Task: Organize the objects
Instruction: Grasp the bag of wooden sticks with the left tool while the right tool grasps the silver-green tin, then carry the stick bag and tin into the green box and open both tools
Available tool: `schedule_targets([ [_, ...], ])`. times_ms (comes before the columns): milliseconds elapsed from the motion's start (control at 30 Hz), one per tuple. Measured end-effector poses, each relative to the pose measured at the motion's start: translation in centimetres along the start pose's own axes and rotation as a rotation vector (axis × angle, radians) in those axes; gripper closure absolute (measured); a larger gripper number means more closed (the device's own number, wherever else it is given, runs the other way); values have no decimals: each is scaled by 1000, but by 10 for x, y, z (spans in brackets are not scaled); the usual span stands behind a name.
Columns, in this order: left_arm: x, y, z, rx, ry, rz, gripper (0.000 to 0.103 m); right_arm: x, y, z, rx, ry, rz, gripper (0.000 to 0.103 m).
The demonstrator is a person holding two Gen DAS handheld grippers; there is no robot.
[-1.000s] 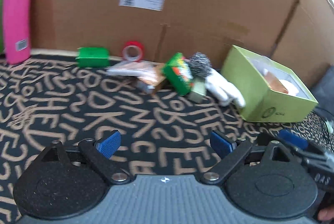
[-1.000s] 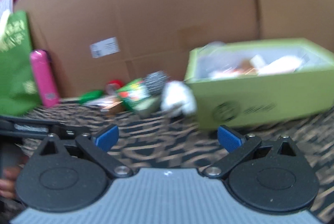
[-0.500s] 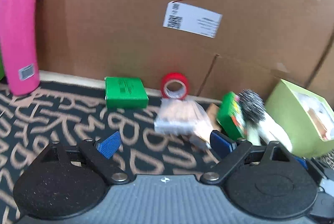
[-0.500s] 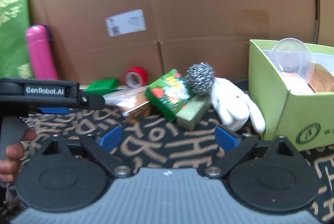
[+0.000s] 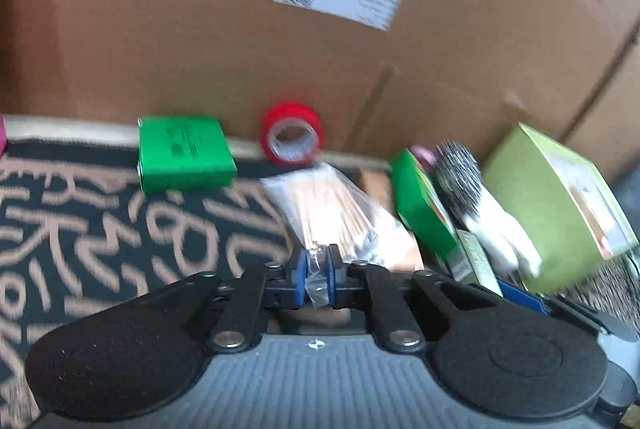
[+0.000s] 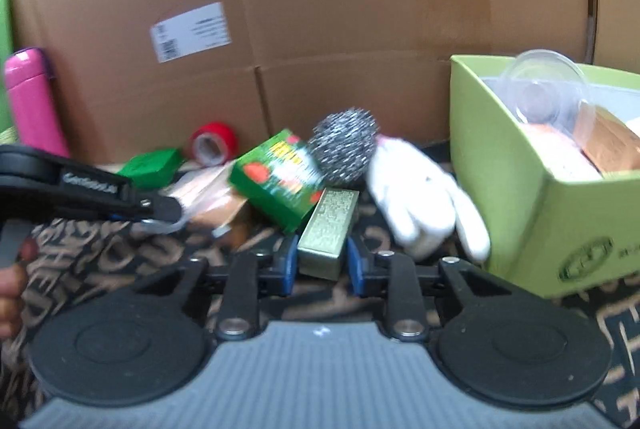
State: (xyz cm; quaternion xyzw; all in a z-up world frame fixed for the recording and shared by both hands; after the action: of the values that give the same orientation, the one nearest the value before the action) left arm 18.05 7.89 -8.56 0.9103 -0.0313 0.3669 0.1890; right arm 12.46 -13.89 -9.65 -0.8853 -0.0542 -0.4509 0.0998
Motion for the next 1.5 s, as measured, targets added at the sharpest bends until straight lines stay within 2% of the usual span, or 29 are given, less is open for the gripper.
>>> schedule_targets([
  [167, -43, 16, -42, -56, -65, 66, 99, -24, -1, -51, 52, -18, -76, 80],
  [267, -69, 23, -69, -44, -80, 66, 98, -31, -3, -72, 67, -37, -109, 80],
  [300, -72, 23, -74, -14, -70, 57, 90, -34, -3, -76, 75, -43, -117, 80],
  [333, -75, 24, -74, 27, -61, 47, 67, -36, -3, -79, 78, -35, -119, 79],
  [367, -76, 26, -76, 73, -48, 34, 50, -37, -3, -82, 76, -27, -121, 74],
  [400, -75, 28, -76, 100, -32, 27, 25, -37, -4, -82, 75, -26, -131, 69],
  [433, -74, 29, -75, 111, -9, 26, 22, -38, -5, -82, 68, -18, -140, 61],
  [467, -71, 32, -72, 114, 7, 28, 22, -38, -6, -82, 58, -8, -144, 57],
  [600, -58, 44, -47, 157, -3, 42, 22, -37, -5, -81, 57, 5, -141, 51],
  [700, -55, 51, -30, 216, 5, 123, 21, -34, -3, -78, 54, 15, -138, 47],
  [767, -58, 54, -26, 233, 20, 183, 33, -33, 0, -74, 55, 8, -136, 47],
  [800, -59, 56, -27, 240, 30, 208, 46, -32, 1, -71, 52, 0, -133, 47],
  [833, -60, 58, -29, 232, 29, 220, 53, -32, 2, -69, 54, -3, -131, 47],
  [900, -61, 58, -33, 213, 15, 216, 54, -31, 2, -64, 63, -15, -133, 47],
  [967, -62, 58, -33, 211, 15, 215, 49, -31, -1, -60, 74, -22, -144, 47],
  [1000, -63, 59, -32, 212, 18, 219, 45, -31, -2, -57, 78, -32, -151, 49],
  [1067, -66, 61, -31, 220, 27, 234, 51, -32, -3, -52, 94, -57, -153, 73],
  [1100, -66, 63, -31, 218, 29, 241, 67, -33, -2, -50, 103, -66, -149, 79],
  [1133, -65, 64, -32, 202, 23, 236, 76, -33, -1, -51, 106, -65, -144, 80],
  [1200, -63, 65, -35, 146, 4, 202, 80, -33, 1, -55, 111, -53, -145, 80],
  [1333, -60, 80, -42, 81, 5, 200, 81, -29, 12, -70, 108, -11, -129, 80],
  [1500, -42, 123, -53, -43, 52, 232, 81, -10, 41, -104, 56, 90, -101, 80],
])
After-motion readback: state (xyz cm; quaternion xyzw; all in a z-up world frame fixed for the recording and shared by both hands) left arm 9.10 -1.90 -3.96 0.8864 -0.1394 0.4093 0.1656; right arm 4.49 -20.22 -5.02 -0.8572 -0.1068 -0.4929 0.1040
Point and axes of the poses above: each gripper's, at about its wrist camera, not at the fingertips, and z roughly the way its jaws point, y to its right, x to its top, the point moved 2 cm from there along z, roughly the way its jaws point
